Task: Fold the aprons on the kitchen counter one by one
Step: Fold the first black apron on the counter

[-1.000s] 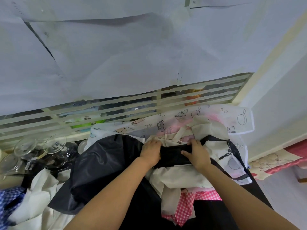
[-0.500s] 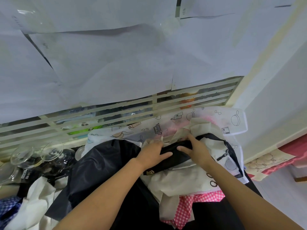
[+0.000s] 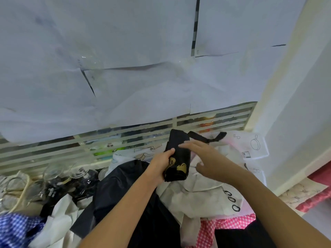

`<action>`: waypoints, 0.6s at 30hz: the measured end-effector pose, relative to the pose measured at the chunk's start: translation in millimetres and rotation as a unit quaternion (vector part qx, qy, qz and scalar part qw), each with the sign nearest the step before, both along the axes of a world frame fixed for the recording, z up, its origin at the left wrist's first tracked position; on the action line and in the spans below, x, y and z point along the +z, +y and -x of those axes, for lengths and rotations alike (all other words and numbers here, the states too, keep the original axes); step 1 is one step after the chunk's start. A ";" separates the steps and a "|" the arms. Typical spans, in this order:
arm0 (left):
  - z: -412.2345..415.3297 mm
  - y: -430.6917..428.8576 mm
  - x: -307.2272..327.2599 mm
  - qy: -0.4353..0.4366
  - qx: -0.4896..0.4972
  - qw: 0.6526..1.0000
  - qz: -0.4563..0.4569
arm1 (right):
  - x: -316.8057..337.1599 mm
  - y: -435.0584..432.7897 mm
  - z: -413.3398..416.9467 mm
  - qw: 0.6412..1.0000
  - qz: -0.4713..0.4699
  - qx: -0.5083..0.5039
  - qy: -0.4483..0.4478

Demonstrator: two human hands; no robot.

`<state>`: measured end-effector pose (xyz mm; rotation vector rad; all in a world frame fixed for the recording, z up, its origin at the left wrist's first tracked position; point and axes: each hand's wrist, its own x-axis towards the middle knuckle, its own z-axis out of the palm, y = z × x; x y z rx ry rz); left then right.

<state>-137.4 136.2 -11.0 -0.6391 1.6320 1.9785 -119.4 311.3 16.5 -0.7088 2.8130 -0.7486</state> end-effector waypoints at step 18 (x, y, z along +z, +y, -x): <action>-42.2 18.1 58.4 -0.007 0.030 0.962 -0.270 | 20.8 -15.1 -45.8 0.941 0.196 0.056 0.271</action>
